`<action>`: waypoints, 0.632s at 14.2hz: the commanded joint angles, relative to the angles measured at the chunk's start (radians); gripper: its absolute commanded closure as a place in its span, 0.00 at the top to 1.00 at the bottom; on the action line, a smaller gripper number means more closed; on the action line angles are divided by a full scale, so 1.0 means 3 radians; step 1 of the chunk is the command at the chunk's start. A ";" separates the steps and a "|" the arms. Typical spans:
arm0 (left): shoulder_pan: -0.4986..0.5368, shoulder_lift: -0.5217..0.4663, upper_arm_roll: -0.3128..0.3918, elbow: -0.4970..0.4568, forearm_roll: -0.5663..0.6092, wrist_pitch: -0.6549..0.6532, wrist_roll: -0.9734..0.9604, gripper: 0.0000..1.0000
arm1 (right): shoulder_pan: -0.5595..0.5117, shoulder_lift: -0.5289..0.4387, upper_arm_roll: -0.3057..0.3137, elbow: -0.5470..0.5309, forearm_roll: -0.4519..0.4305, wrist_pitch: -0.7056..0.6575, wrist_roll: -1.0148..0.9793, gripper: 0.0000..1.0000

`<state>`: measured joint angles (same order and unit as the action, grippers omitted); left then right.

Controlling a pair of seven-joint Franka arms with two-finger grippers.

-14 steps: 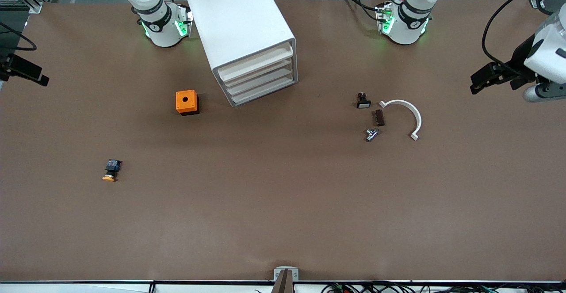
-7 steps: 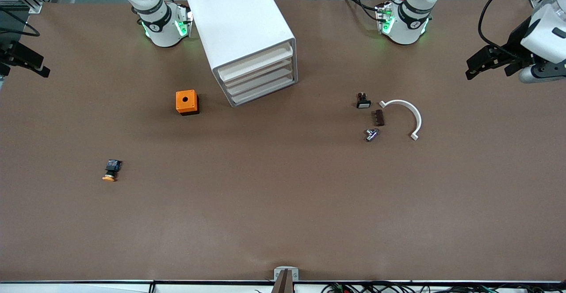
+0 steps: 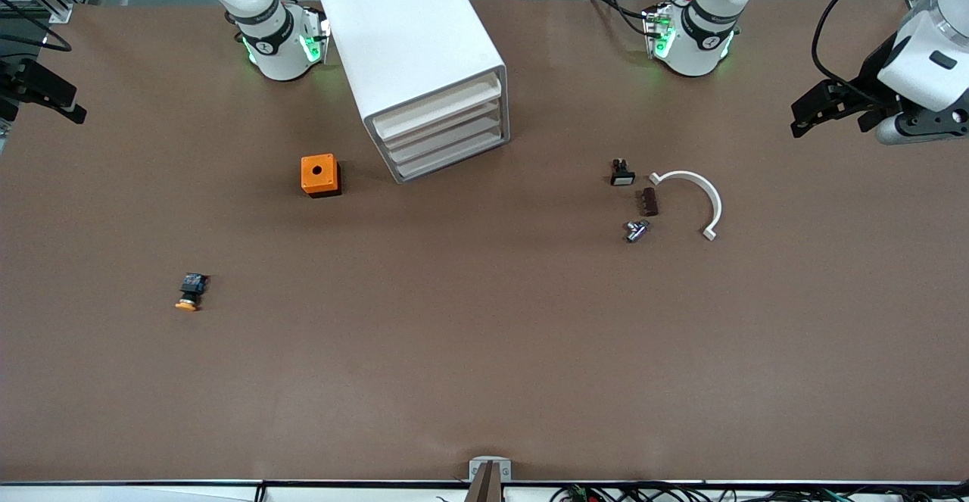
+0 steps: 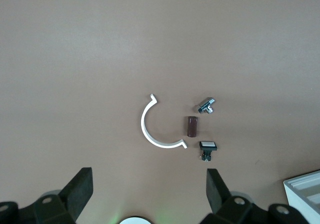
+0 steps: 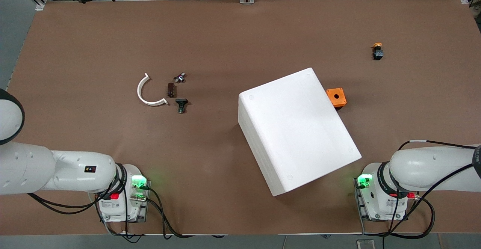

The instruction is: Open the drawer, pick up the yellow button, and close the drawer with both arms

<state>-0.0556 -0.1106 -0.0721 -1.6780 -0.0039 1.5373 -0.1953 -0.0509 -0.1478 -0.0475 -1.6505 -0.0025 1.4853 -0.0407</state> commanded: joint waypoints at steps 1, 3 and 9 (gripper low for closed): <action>-0.0004 -0.0071 0.0010 -0.0036 0.0059 0.0020 0.0048 1.00 | -0.0009 -0.0146 0.0005 -0.0159 -0.0038 0.0070 -0.0033 1.00; -0.0004 -0.0056 0.0026 0.0030 0.0059 -0.0057 0.0053 1.00 | -0.0009 -0.0136 0.0005 -0.0139 -0.0033 0.0070 -0.0028 1.00; -0.0004 0.0036 0.0041 0.0199 0.0059 -0.0072 0.0032 1.00 | -0.0015 -0.0126 0.0005 -0.0072 -0.0012 -0.0007 0.0013 1.00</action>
<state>-0.0540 -0.1111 -0.0636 -1.6466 -0.0036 1.5349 -0.1953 -0.0513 -0.1647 -0.0482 -1.6669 -0.0027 1.4903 -0.0407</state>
